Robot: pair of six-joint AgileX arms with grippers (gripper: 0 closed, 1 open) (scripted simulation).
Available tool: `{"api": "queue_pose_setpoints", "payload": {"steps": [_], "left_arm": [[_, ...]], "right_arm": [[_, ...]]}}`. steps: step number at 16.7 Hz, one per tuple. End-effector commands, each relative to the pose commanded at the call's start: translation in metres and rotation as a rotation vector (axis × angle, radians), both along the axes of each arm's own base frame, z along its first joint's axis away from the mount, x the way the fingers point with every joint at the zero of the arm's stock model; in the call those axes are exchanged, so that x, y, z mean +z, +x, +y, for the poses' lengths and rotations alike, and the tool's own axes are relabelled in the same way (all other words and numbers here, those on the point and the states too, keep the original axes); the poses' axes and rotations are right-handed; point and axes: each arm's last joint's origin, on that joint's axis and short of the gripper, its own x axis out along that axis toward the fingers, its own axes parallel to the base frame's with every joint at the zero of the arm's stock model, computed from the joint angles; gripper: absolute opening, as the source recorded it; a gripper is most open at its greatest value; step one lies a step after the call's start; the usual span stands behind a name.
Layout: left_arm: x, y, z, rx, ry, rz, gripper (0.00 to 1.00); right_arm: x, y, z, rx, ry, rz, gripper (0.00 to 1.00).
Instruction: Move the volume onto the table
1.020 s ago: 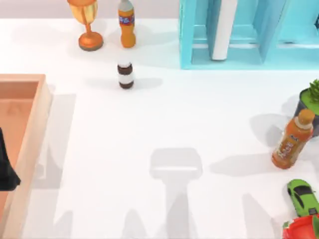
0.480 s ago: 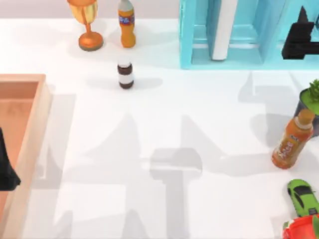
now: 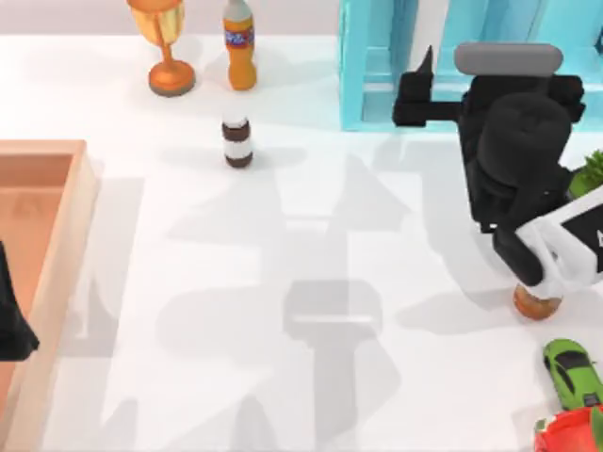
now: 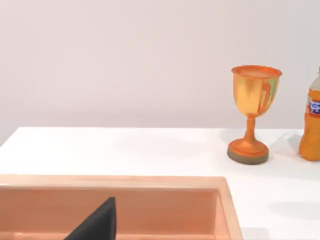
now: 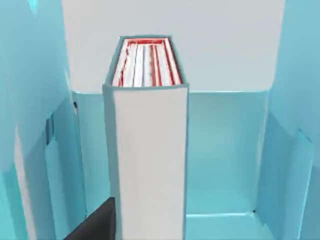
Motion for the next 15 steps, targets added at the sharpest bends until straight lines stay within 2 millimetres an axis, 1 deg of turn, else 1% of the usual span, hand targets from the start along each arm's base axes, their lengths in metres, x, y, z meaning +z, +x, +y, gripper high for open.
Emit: {"api": "queue_pose_setpoints", "payload": {"steps": [3,5,6,8,13,15], "left_arm": [[0.0,0.0,0.0,0.0,0.0,0.0,1.0],[0.0,0.0,0.0,0.0,0.0,0.0,1.0],[0.0,0.0,0.0,0.0,0.0,0.0,1.0],[0.0,0.0,0.0,0.0,0.0,0.0,1.0],[0.0,0.0,0.0,0.0,0.0,0.0,1.0],[0.0,0.0,0.0,0.0,0.0,0.0,1.0]], "right_arm": [[-0.039,0.008,0.021,-0.001,-0.001,0.005,1.0],[-0.056,0.01,0.03,-0.002,0.0,0.005,1.0],[-0.061,0.01,0.032,-0.002,0.0,0.005,1.0],[-0.066,0.01,0.034,-0.002,0.0,0.005,1.0],[-0.066,0.011,0.032,-0.006,-0.001,0.008,1.0],[-0.065,0.018,0.035,-0.003,0.0,0.006,1.0]]}}
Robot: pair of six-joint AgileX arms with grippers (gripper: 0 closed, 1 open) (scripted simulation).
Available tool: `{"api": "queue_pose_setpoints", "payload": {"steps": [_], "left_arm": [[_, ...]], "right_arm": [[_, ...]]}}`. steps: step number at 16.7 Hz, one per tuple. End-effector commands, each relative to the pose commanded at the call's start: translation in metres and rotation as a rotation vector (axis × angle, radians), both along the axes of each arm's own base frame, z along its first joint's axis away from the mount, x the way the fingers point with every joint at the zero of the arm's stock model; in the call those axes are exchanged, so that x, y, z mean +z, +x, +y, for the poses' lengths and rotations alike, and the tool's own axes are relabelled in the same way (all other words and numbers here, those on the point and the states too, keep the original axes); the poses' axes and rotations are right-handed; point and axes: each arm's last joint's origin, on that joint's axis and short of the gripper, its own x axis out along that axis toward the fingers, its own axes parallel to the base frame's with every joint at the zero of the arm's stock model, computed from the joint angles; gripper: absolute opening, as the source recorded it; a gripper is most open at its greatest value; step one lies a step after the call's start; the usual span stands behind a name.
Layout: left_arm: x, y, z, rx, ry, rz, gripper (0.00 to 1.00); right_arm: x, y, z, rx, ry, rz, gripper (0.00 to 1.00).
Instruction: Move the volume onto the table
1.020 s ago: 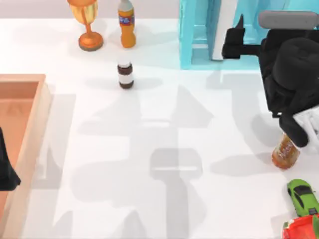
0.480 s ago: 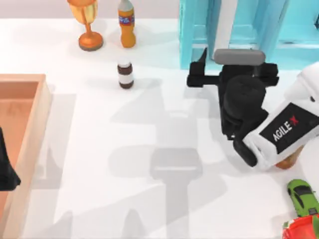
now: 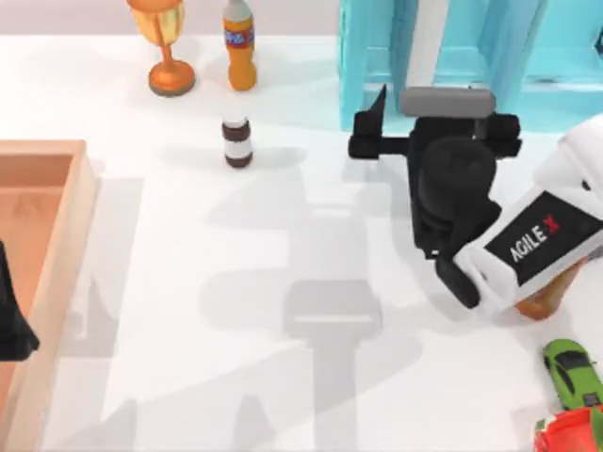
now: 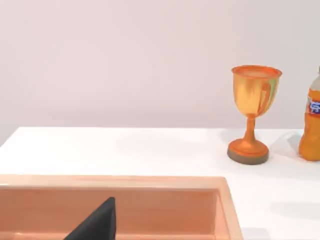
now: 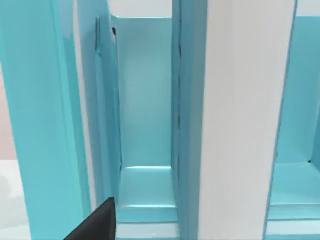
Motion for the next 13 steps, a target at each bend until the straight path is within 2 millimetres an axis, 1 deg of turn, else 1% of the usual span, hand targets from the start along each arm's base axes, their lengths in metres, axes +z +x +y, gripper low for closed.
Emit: {"api": "queue_pose_setpoints", "payload": {"steps": [2,5,9,11,13], "left_arm": [[0.0,0.0,0.0,0.0,0.0,0.0,1.0],[0.0,0.0,0.0,0.0,0.0,0.0,1.0],[0.0,0.0,0.0,0.0,0.0,0.0,1.0],[0.0,0.0,0.0,0.0,0.0,0.0,1.0],[0.0,0.0,0.0,0.0,0.0,0.0,1.0]], "right_arm": [[0.001,0.013,0.004,0.002,0.001,-0.001,1.0],[0.002,0.039,0.007,0.002,0.0,-0.001,1.0],[0.001,0.076,0.002,0.002,0.0,-0.001,1.0],[0.0,0.088,-0.003,0.002,0.0,-0.001,1.0],[-0.001,0.093,-0.005,0.001,0.0,-0.001,1.0]]}}
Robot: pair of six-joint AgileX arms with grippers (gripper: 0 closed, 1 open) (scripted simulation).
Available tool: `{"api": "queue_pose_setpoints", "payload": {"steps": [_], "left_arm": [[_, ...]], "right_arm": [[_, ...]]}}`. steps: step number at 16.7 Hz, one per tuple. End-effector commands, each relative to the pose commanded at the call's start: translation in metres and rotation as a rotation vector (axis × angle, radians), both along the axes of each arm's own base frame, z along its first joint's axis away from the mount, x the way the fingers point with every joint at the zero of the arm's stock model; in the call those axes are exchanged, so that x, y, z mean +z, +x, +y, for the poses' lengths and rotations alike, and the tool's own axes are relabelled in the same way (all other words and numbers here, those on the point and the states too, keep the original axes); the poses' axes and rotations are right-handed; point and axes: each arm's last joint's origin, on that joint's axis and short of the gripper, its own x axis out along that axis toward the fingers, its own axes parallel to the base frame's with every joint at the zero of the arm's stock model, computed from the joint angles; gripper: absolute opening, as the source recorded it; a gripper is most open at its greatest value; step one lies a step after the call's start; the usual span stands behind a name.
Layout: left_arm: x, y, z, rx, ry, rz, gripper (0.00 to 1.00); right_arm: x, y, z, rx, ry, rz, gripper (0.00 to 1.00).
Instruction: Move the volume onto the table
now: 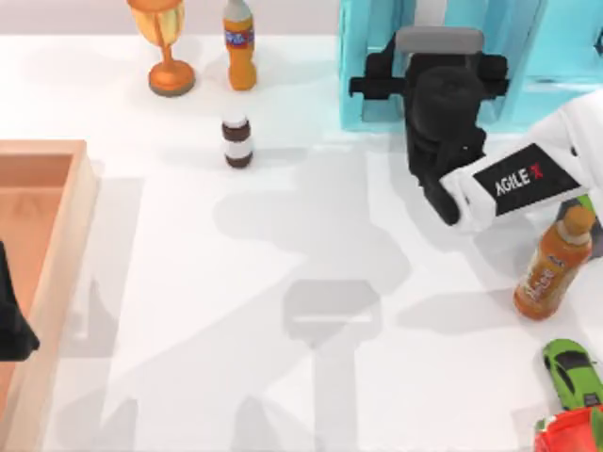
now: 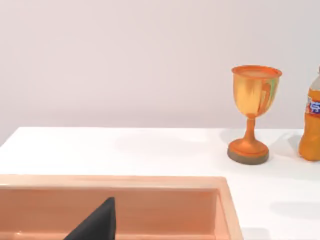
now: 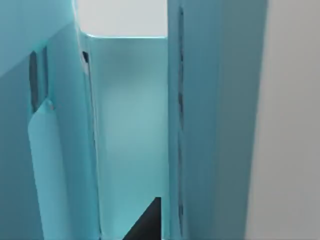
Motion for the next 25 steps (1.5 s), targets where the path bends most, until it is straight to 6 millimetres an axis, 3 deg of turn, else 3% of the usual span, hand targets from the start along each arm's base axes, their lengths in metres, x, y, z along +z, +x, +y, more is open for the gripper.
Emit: {"api": "queue_pose_setpoints", "payload": {"steps": [3,16,25], "left_arm": [[0.0,0.0,0.0,0.0,0.0,0.0,1.0],[0.0,0.0,0.0,0.0,0.0,0.0,1.0],[0.0,0.0,0.0,0.0,0.0,0.0,1.0]], "right_arm": [[0.0,0.0,0.0,0.0,0.0,0.0,1.0],[0.0,0.0,0.0,0.0,0.0,0.0,0.02],[0.0002,-0.0003,0.0,0.0,0.001,0.0,0.0]]}}
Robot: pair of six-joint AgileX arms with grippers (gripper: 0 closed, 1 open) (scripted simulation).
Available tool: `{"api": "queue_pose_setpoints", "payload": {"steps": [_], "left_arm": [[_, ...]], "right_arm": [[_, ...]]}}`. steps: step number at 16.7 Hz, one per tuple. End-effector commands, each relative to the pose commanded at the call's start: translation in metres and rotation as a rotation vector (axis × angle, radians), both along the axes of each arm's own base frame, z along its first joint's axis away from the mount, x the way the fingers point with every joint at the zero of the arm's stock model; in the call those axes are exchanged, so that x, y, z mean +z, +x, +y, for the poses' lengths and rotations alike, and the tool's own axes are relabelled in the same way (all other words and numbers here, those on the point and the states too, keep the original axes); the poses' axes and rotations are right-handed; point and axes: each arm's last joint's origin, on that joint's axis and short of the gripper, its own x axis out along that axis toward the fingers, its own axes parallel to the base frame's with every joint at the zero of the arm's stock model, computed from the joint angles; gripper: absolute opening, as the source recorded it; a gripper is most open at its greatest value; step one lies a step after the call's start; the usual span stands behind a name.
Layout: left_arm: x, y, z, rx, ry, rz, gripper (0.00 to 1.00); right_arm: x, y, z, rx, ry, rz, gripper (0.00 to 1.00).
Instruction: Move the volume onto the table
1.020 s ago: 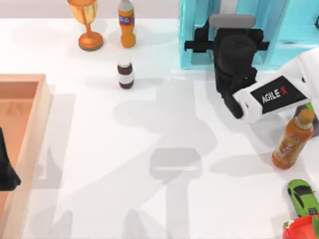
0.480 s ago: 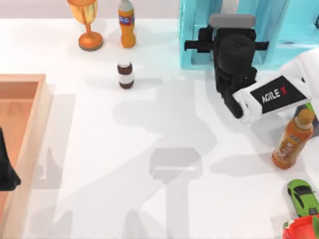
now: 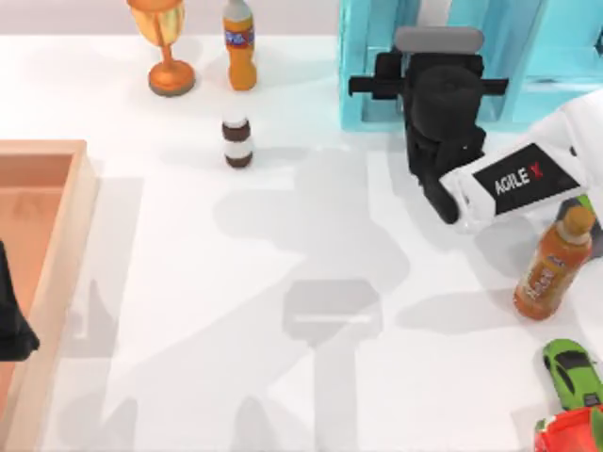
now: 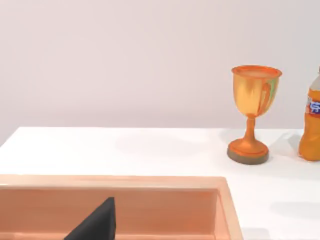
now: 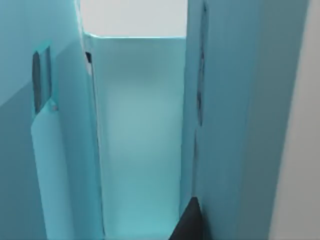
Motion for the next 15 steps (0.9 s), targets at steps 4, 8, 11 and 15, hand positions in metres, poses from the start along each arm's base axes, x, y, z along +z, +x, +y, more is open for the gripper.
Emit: {"api": "queue_pose_setpoints", "payload": {"steps": [4,8,11,15], "left_arm": [[0.0,0.0,0.0,0.0,0.0,0.0,1.0],[0.0,0.0,0.0,0.0,0.0,0.0,1.0],[0.0,0.0,0.0,0.0,0.0,0.0,1.0],[0.0,0.0,0.0,0.0,0.0,0.0,1.0]], "right_arm": [[0.011,-0.015,0.012,0.008,-0.016,0.036,0.0],[0.066,-0.05,0.017,-0.023,-0.032,0.051,0.0],[0.153,-0.087,0.013,-0.038,0.033,-0.062,0.0],[0.21,-0.151,0.0,-0.032,0.066,-0.099,0.0]]}}
